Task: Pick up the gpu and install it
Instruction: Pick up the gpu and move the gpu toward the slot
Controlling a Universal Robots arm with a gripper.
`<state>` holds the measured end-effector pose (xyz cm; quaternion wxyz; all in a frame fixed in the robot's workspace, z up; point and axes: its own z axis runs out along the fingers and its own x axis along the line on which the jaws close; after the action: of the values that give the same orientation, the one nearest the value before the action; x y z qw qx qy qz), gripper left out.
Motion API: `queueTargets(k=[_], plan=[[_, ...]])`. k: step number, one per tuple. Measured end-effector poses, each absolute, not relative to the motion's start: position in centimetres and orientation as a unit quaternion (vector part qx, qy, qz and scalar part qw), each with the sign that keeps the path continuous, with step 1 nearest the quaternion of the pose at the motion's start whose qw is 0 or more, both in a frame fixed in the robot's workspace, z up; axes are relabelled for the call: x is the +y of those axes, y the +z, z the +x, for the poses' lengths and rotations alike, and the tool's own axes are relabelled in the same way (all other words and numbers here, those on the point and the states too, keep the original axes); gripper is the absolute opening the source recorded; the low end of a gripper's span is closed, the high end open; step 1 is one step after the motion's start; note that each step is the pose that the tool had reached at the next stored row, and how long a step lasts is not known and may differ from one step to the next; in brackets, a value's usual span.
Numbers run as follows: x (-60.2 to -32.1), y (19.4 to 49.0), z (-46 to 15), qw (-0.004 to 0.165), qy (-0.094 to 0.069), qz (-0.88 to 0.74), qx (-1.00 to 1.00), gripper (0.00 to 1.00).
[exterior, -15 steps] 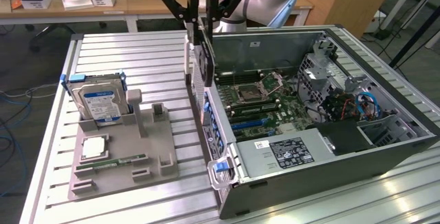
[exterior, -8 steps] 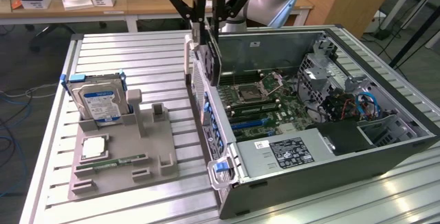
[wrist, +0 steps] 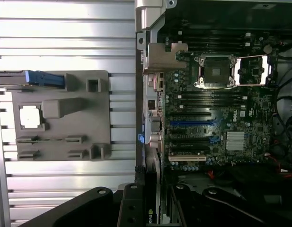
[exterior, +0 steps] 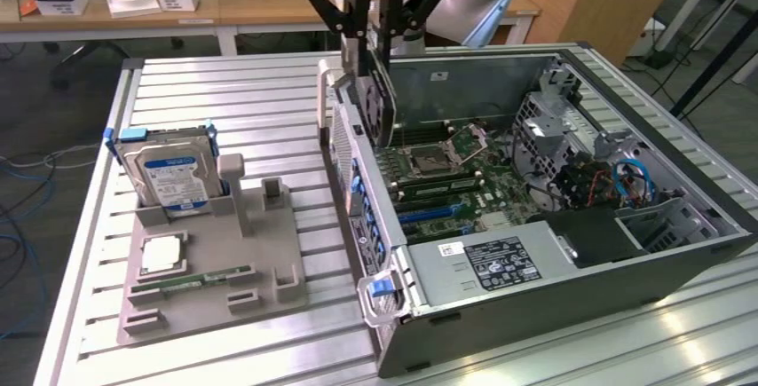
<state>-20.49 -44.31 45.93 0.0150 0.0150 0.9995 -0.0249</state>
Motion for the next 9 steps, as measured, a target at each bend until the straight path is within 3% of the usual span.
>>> queueTargets(k=[9], plan=[[-44.3, 45.9, -19.1, 0.015, -0.025, 0.015, 0.999, 0.26]])
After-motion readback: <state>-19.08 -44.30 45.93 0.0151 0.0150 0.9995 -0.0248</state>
